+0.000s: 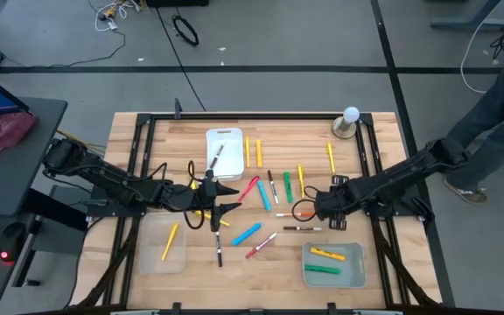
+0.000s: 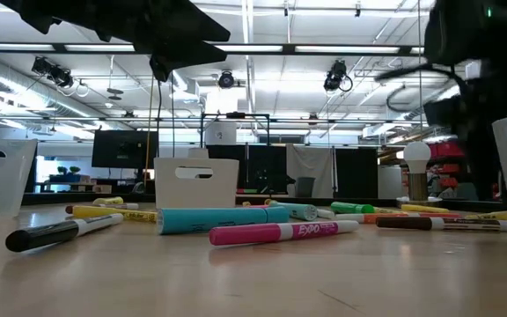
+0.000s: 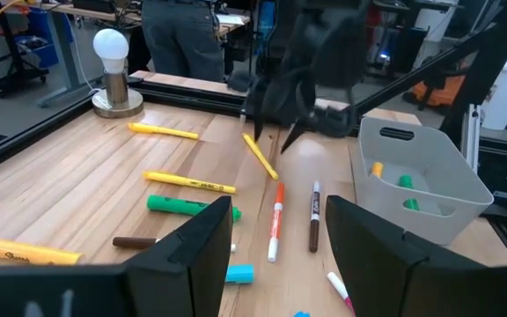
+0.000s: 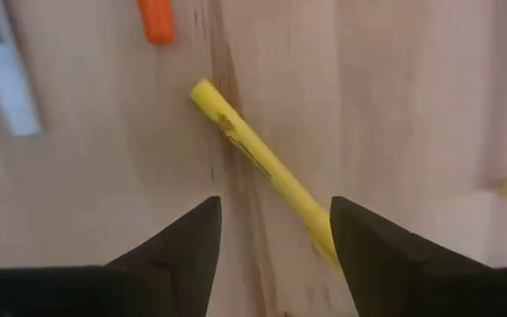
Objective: Pick & Place Markers
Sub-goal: Put the yellow pen into the transparent bin
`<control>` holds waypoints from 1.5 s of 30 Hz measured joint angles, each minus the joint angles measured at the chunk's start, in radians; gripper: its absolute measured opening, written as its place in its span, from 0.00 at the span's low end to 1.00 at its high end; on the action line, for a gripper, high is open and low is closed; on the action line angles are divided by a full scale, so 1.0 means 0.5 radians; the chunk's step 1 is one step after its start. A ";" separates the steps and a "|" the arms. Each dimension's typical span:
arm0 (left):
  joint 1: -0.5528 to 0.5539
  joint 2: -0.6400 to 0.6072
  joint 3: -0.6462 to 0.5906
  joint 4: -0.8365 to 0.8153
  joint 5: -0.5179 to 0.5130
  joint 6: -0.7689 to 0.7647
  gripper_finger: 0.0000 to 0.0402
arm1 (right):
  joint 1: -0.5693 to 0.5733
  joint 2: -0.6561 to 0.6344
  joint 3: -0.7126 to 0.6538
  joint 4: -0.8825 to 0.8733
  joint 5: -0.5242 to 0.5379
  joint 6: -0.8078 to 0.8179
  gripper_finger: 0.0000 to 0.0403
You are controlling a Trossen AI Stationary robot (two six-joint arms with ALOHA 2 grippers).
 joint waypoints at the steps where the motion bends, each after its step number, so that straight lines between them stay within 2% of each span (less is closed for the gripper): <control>1: 0.000 0.000 0.000 -0.001 0.000 0.009 0.48 | -0.035 0.000 -0.047 0.066 -0.029 -0.007 0.53; 5: 0.014 0.000 0.000 -0.001 0.001 0.019 0.48 | -0.157 0.001 -0.141 0.274 -0.093 -0.006 0.49; 10: 0.035 0.000 0.000 -0.001 0.000 0.003 0.48 | -0.227 -0.008 -0.206 0.362 -0.152 -0.045 0.41; 21: 0.031 0.000 0.000 -0.001 0.001 -0.008 0.48 | -0.223 -0.012 -0.277 0.444 -0.143 -0.051 0.06; 23: 0.031 0.000 0.000 -0.001 0.001 -0.008 0.48 | -0.210 -0.015 -0.270 0.438 -0.107 0.026 0.03; 30: 0.030 0.000 0.000 -0.001 0.007 -0.007 0.48 | -0.078 -0.089 -0.054 0.300 0.439 0.427 0.03; 34: 0.030 0.000 0.000 0.004 0.030 0.009 0.48 | 0.047 -0.134 0.116 0.329 0.831 0.482 0.03; 37: 0.030 0.005 0.000 0.028 0.127 0.055 0.48 | 0.153 -0.161 0.203 0.664 1.116 0.362 0.03; 40: 0.005 0.072 -0.002 0.156 0.173 0.115 0.48 | 0.227 -0.155 0.182 1.336 1.294 0.041 0.03; 42: -0.024 0.165 -0.002 0.348 0.193 0.183 0.48 | 0.256 -0.127 0.125 1.927 1.299 -0.253 0.03; 45: -0.067 0.343 -0.002 0.679 0.198 0.269 0.48 | 0.285 -0.045 0.038 2.714 1.172 -0.690 0.03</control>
